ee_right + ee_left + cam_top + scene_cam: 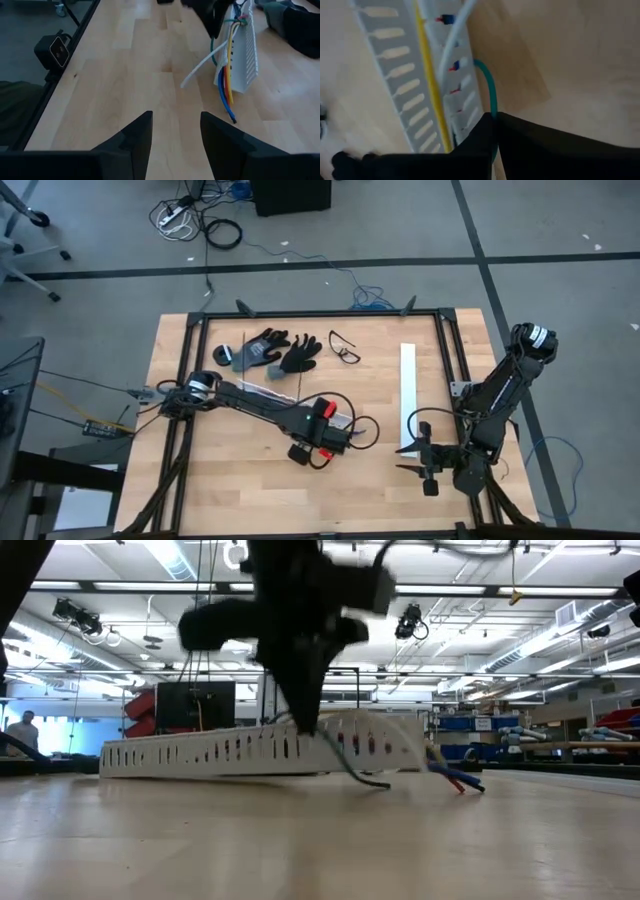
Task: Ziptie cables
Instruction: Put the ziptied cables in a white cable duct
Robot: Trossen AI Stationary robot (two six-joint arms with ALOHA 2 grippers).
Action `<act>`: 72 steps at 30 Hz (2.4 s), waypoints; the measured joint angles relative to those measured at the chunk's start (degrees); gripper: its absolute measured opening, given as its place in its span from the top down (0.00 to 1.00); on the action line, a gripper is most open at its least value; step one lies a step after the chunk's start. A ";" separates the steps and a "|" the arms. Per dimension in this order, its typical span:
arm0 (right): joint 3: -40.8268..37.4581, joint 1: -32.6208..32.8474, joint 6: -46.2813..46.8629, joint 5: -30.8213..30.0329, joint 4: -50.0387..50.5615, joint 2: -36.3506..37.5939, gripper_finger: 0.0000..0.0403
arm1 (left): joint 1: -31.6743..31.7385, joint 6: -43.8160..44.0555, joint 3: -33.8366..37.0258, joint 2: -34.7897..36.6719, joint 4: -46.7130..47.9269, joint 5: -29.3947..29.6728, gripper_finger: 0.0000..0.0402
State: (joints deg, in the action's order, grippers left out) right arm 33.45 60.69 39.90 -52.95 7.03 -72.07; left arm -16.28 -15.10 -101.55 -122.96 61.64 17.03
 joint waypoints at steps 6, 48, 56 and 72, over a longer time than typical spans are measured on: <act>0.00 -0.09 -0.50 0.02 -0.03 0.00 0.60 | -0.03 0.57 -2.52 2.24 0.47 -3.07 1.00; 0.02 -1.24 -1.10 0.59 -2.51 -0.02 0.60 | 10.72 0.59 7.86 3.56 -17.07 -5.12 1.00; 0.02 -2.08 -1.07 0.61 -3.38 -0.02 0.60 | 10.50 -2.42 5.51 3.47 -16.88 -5.27 1.00; 0.28 -22.25 -17.61 4.18 -6.48 -9.12 0.58 | 11.03 -3.95 5.52 3.71 -19.29 -3.33 1.00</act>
State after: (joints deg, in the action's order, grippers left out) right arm 33.74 38.44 22.29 -48.77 0.55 -81.20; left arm -5.25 -19.05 -96.03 -119.24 42.35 13.71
